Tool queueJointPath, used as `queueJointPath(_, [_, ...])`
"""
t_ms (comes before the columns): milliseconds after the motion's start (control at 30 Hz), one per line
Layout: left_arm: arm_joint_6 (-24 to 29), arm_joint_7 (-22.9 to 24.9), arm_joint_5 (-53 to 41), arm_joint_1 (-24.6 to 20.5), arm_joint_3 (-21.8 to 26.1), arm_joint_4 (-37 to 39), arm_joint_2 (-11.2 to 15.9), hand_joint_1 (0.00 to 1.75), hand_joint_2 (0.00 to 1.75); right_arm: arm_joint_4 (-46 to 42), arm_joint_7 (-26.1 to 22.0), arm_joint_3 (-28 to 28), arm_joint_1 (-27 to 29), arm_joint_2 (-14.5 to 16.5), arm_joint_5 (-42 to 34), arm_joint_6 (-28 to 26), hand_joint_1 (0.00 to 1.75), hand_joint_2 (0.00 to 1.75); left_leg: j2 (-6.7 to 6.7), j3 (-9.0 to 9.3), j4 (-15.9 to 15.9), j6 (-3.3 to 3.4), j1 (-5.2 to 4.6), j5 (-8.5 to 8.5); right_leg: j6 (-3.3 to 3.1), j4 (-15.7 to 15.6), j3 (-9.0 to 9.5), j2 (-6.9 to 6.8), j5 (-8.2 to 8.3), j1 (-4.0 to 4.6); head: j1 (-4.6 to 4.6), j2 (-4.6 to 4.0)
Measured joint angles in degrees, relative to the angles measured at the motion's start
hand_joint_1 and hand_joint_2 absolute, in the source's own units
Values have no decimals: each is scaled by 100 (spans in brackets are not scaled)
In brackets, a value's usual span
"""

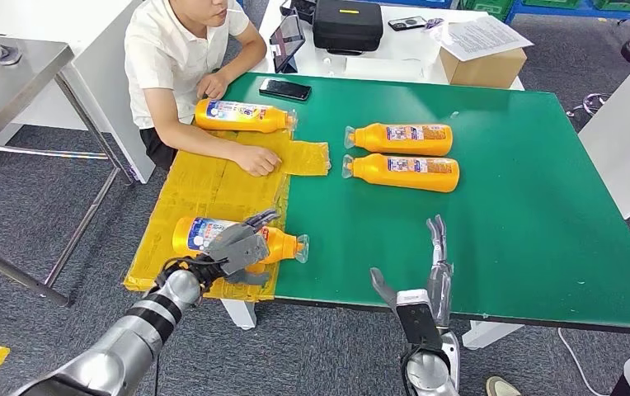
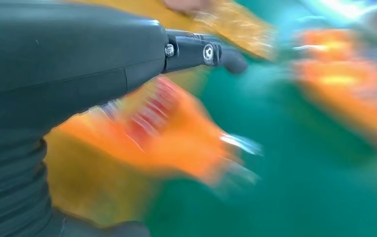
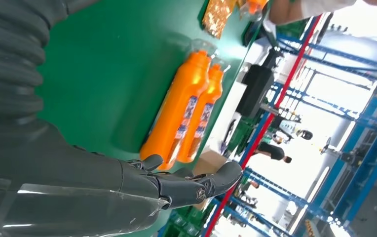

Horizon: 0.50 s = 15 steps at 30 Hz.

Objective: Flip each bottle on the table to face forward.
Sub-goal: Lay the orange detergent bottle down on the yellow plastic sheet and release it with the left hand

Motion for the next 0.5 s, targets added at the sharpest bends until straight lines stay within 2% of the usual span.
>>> queueJointPath(133, [-8,-509,1659,989,-24,-1669,-257,0,175,-42,-2,-2,118,-25,-36,-102,0,175,3,-45,3,1,-3,-1,-2,0,-42,1,5,-2,1,0])
queueJointPath(233, [86,-718,2517,1558,-132,-2788,-413,0,175,-67,-4,-4,209,-29,-33,-210,0,175,2,-62,3,0,-4,-6,-2,-1,-59,0,3,-1,-1,0])
queueJointPath(400, [366,-929,2721,2060,-336,-3881,-538,0,175,-91,-5,-14,261,-31,94,-283,0,175,3,-76,2,-2,0,-8,-3,-1,-79,2,1,2,-1,0])
queueJointPath(500, [900,-1236,2633,2267,-513,-4303,-592,0,175,-75,28,-101,272,-26,877,-405,0,175,3,-76,2,-2,1,-8,-4,-1,-80,2,1,3,-1,0])
